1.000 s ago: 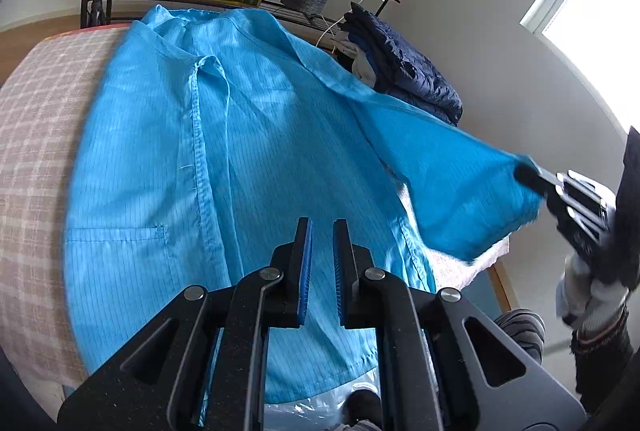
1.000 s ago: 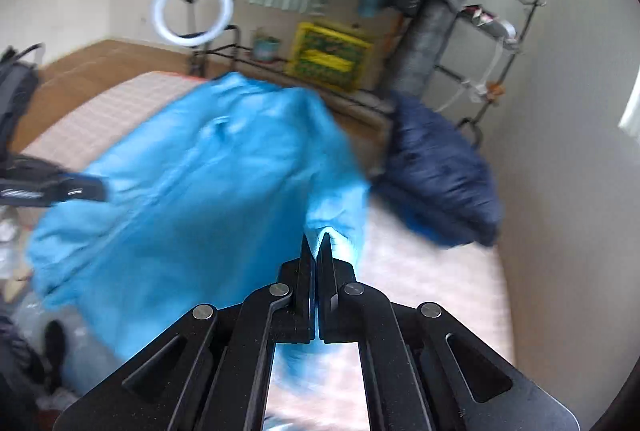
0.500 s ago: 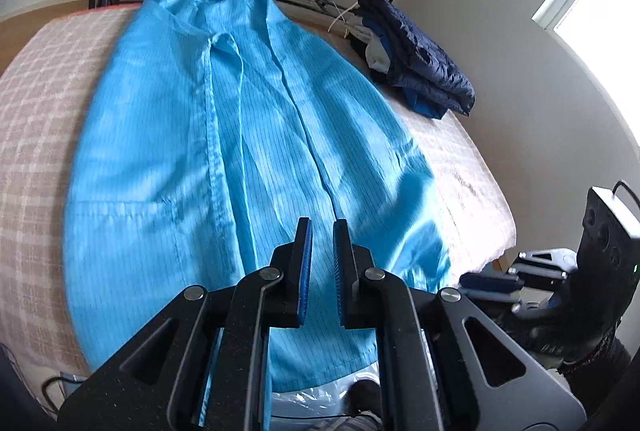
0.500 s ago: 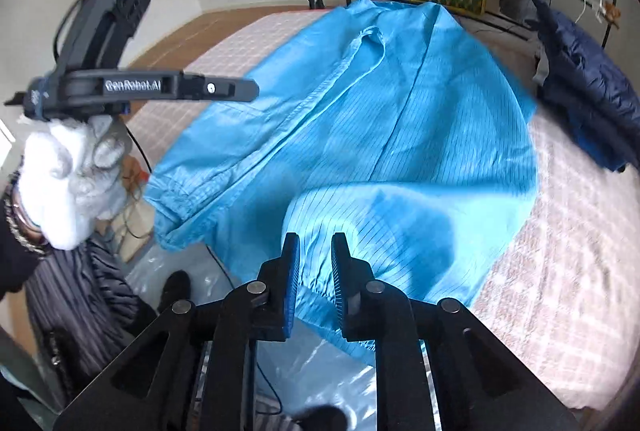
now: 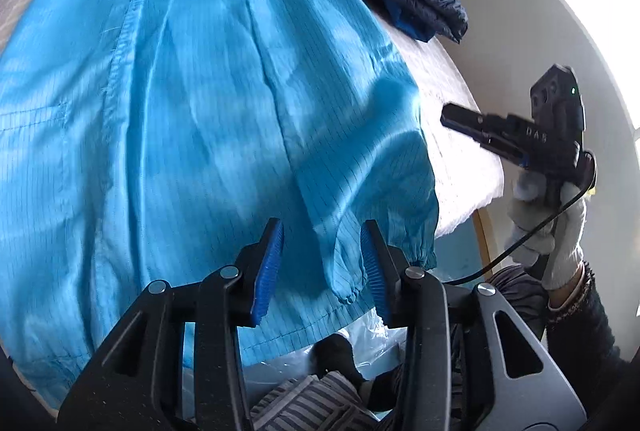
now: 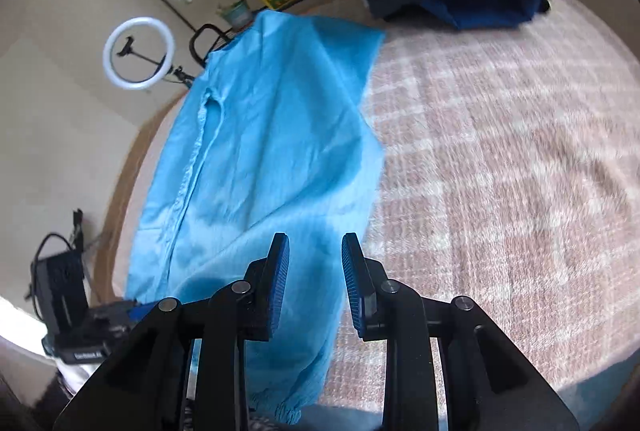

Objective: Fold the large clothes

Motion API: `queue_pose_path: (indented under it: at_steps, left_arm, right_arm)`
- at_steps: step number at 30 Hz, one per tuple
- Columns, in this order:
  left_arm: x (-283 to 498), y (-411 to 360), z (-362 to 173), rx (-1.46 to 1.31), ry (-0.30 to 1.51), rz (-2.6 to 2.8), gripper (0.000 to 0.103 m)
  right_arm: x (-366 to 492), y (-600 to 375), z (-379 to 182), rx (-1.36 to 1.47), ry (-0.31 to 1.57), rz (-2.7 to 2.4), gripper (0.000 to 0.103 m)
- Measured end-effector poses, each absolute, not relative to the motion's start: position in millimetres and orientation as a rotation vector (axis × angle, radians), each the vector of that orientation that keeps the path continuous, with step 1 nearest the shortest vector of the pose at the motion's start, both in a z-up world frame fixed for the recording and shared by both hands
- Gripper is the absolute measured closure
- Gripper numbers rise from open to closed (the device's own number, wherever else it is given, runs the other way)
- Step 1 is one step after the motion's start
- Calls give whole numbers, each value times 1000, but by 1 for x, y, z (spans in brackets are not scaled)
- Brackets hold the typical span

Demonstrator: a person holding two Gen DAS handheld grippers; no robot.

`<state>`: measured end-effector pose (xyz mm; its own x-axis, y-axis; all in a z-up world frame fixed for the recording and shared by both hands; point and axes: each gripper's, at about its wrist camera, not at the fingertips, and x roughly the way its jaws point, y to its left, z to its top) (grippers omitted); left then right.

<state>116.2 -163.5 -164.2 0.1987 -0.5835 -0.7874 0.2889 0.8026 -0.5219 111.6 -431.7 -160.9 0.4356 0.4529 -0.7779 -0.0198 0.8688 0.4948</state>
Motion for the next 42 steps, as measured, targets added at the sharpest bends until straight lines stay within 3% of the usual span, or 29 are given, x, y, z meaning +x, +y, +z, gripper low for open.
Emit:
queue_pose_path:
  at_steps: [9, 10, 12, 20, 24, 26, 27, 30, 33, 35, 39, 41, 42]
  left_arm:
    - [173, -122, -94, -331, 1160, -483, 63]
    - [185, -124, -95, -329, 1163, -488, 59]
    - [212, -136, -106, -351, 1218, -517, 54]
    - [274, -171, -194, -428, 1380, -421, 54]
    - [284, -178, -208, -397, 1351, -414, 54]
    - [288, -180, -209, -394, 1329, -416, 54]
    - [290, -179, -209, -402, 1321, -413, 56]
    - [294, -180, -214, -437, 1335, -425, 81]
    - [298, -183, -217, -441, 1326, -435, 83]
    - [299, -186, -216, -434, 1319, -433, 101]
    - [297, -187, -206, -417, 1246, -409, 103]
    - [295, -179, -195, -426, 1210, -394, 103]
    - [294, -174, -188, -427, 1183, -379, 103]
  right_arm:
    - [67, -366, -141, 221, 1055, 491, 77]
    - [63, -359, -140, 189, 1051, 508, 77]
    - [59, -341, -143, 121, 1054, 549, 77]
    - [42, -288, -173, -147, 1106, 642, 77]
    - [34, -279, -177, -225, 1097, 666, 62]
    - [32, -274, -183, -264, 1107, 668, 62]
    - [32, -273, -186, -281, 1114, 666, 62]
    - [30, -270, -192, -324, 1128, 644, 62]
    - [28, -267, -196, -359, 1135, 637, 62]
    - [27, -266, -197, -368, 1133, 638, 62]
    - [28, -265, -198, -355, 1141, 632, 66]
    - [27, -267, -197, -346, 1143, 634, 74]
    - [28, -270, -195, -338, 1146, 644, 87]
